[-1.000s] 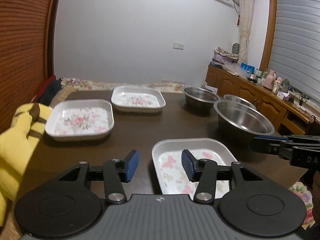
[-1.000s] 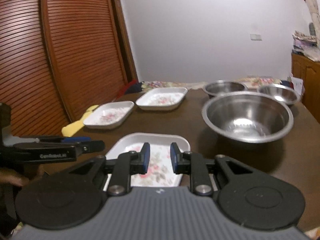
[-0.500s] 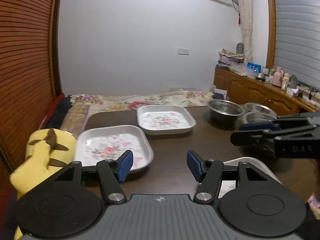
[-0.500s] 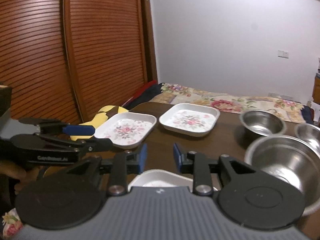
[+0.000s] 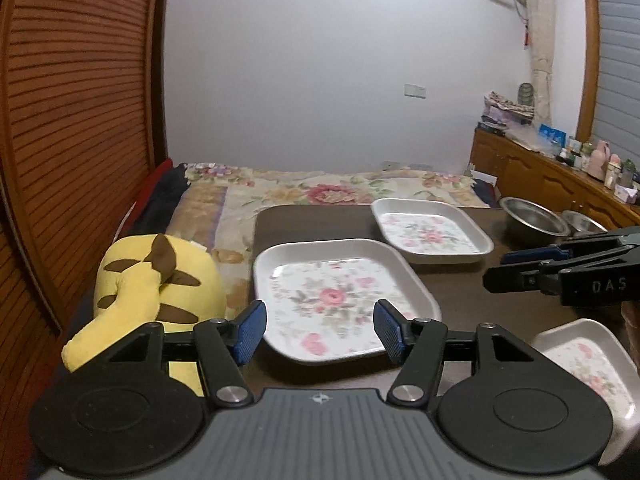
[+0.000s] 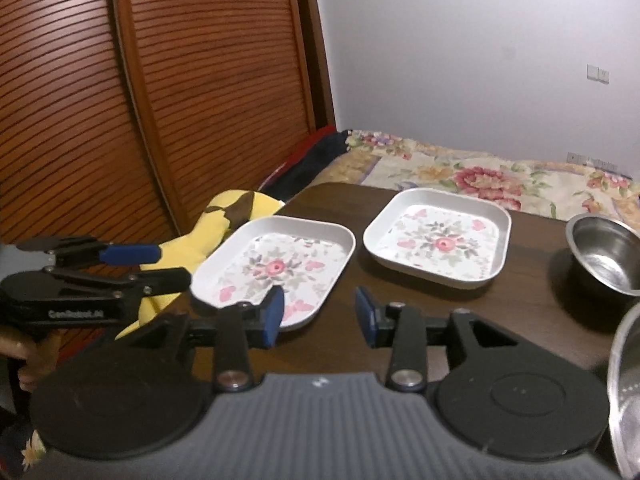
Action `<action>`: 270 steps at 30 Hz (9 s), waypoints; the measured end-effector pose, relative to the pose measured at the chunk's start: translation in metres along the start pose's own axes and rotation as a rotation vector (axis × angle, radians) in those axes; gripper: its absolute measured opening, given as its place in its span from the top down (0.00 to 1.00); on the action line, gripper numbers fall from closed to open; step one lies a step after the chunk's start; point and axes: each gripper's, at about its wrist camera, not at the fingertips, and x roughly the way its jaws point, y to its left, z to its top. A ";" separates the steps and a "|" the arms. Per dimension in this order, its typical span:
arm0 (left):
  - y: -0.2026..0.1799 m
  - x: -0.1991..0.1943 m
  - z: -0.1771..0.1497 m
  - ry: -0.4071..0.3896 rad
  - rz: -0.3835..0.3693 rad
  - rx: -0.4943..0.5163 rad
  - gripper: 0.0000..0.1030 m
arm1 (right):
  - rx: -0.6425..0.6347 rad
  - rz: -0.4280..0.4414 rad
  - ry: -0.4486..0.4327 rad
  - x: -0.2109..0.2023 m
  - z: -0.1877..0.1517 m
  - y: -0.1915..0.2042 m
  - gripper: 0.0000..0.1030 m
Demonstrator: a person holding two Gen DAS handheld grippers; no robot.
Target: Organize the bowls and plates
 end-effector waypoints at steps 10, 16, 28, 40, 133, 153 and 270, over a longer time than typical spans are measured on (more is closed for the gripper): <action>0.041 0.035 0.002 0.029 -0.042 -0.103 0.66 | 0.084 -0.024 0.073 0.045 0.014 -0.011 0.61; 0.053 0.046 0.001 0.045 -0.061 -0.108 0.73 | 0.093 -0.019 0.110 0.060 0.016 -0.010 0.61; 0.056 0.065 -0.003 0.080 -0.096 -0.105 0.84 | 0.106 0.011 0.176 0.083 0.018 -0.008 0.76; 0.052 0.064 -0.010 0.103 -0.105 -0.104 0.88 | 0.097 0.023 0.198 0.088 0.014 -0.006 0.88; -0.144 -0.038 -0.067 0.078 -0.283 0.094 0.85 | 0.194 -0.091 -0.056 -0.119 -0.121 -0.067 0.87; -0.156 -0.032 -0.079 0.046 -0.181 0.159 0.83 | 0.186 -0.146 -0.125 -0.115 -0.131 -0.058 0.87; -0.058 0.197 0.061 0.110 -0.167 0.010 0.86 | 0.008 -0.013 0.352 0.101 0.069 -0.149 0.84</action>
